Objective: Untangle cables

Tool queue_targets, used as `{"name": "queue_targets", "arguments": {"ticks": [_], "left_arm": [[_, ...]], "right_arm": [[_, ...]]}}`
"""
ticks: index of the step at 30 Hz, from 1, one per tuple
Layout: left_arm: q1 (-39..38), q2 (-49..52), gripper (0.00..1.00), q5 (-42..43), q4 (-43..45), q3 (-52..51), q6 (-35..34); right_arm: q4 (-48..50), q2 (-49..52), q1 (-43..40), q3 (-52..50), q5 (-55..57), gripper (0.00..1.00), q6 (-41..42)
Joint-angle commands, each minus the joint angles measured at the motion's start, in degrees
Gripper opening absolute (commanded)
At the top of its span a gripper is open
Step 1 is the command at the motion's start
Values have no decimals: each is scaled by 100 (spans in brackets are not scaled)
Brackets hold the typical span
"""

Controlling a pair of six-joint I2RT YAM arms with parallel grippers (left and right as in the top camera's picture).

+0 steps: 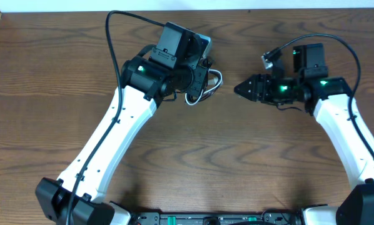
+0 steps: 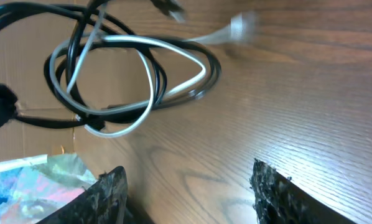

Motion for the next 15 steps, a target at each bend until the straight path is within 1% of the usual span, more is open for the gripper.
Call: {"name": "queue_targets", "arguments": {"ticks": [1, 5, 8, 11, 15], "left_arm": [[20, -94, 8, 17, -11, 17, -354], [20, -118, 7, 31, -9, 17, -619], [20, -118, 8, 31, 35, 17, -852], [20, -118, 7, 48, 118, 17, -1318], [20, -118, 7, 529, 269, 17, -1576]], "right_arm": [[186, -96, 249, 63, 175, 60, 339], [481, -94, 516, 63, 291, 60, 525], [385, -70, 691, 63, 791, 54, 1032], [374, -24, 881, 52, 1095, 53, 1419], [461, 46, 1165, 52, 1545, 54, 1742]]}}
